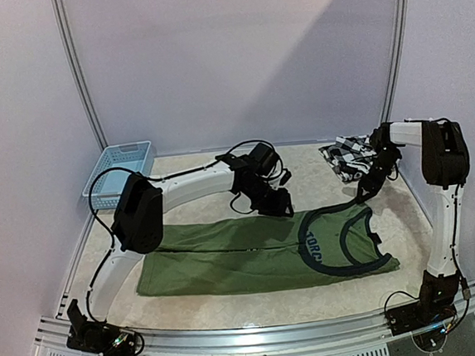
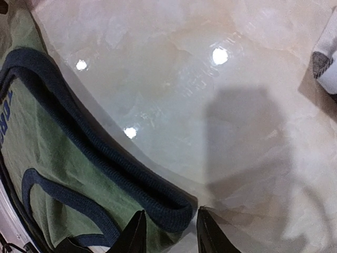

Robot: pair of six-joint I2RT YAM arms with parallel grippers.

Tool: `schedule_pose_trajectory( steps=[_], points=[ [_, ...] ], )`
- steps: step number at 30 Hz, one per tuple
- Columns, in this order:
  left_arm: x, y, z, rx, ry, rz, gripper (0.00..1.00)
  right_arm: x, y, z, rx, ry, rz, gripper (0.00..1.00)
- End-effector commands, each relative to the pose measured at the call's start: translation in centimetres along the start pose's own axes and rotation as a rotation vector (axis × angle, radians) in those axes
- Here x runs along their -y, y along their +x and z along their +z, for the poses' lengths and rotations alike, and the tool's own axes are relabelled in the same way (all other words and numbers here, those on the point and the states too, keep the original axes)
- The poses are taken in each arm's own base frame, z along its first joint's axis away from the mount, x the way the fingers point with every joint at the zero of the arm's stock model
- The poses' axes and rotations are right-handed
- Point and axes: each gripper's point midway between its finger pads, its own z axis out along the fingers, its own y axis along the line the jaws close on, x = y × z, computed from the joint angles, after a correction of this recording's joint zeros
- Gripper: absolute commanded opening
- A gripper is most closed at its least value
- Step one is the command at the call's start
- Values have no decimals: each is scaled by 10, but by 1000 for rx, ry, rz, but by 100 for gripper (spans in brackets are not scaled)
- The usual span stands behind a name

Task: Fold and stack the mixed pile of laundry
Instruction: Fold the 1/3-folded tank top at the center of the board.

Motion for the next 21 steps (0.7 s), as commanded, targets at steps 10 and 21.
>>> schedule_pose_trajectory(
  steps=[10, 21],
  points=[
    [20, 9, 29, -23, 65, -10, 42, -9, -6, 4, 37, -86, -101, 24],
    [15, 21, 35, -56, 24, 5, 42, -16, 6, 1, 74, -54, -246, 6]
  ],
)
